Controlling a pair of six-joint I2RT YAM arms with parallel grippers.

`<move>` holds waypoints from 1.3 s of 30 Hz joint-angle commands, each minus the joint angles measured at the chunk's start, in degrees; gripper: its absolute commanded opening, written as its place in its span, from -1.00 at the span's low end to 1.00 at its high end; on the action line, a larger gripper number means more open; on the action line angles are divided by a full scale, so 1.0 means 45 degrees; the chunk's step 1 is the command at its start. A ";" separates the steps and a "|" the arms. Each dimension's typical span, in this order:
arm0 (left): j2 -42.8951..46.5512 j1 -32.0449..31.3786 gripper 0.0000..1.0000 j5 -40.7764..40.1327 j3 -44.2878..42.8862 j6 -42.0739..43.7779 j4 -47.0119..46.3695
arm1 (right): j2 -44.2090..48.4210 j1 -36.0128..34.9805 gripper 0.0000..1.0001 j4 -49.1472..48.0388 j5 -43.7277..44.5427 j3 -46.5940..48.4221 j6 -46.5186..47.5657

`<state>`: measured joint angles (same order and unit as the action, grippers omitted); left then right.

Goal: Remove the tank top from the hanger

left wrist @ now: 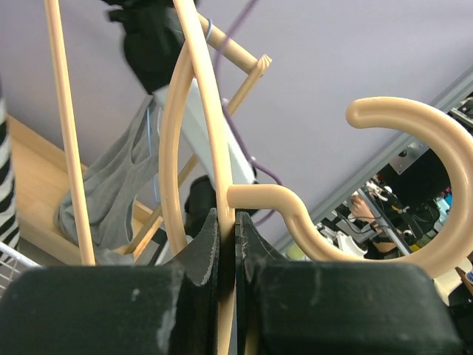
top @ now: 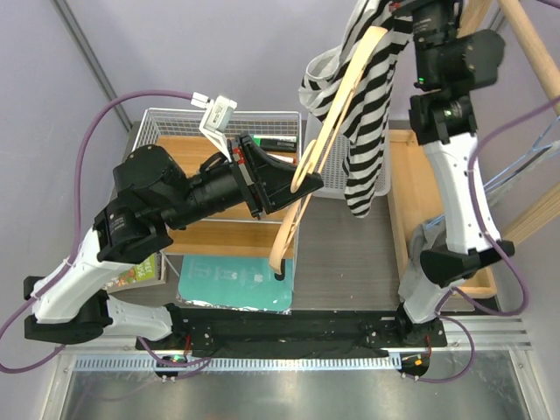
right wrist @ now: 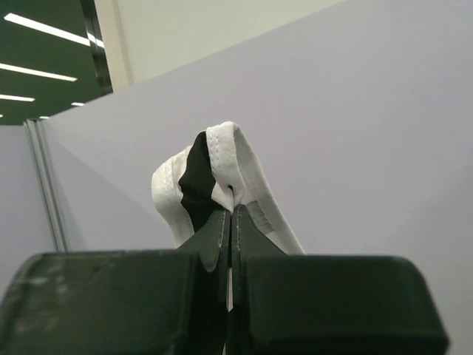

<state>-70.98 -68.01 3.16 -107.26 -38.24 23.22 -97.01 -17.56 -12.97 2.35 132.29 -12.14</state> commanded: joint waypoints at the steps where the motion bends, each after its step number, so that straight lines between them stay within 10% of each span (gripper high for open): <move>1: 0.0519 -0.0024 -0.99 0.0255 0.0223 0.0626 -0.0610 | -0.1466 -0.0004 -0.98 -0.1648 -0.0366 0.0872 0.0919; 18: 0.0539 -0.0024 -0.99 0.0490 0.0047 0.0373 -0.0571 | -0.2447 0.0075 -0.98 -0.0557 0.0142 0.1074 0.2211; 30: 0.0422 -0.0043 -0.99 0.1388 0.0204 -0.0565 -0.1586 | 0.2337 -0.0296 -0.98 0.0122 0.1098 -1.0173 -0.0289; 39: 0.0637 -0.0043 -1.00 0.0920 0.0496 -0.0585 -0.1743 | 0.1990 -0.0374 -0.95 0.4012 0.2895 -0.9755 -0.0543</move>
<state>-69.47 -68.18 7.68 -105.23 -40.53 19.62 -87.46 -19.11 -1.74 10.07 83.42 -12.78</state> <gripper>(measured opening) 0.043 0.023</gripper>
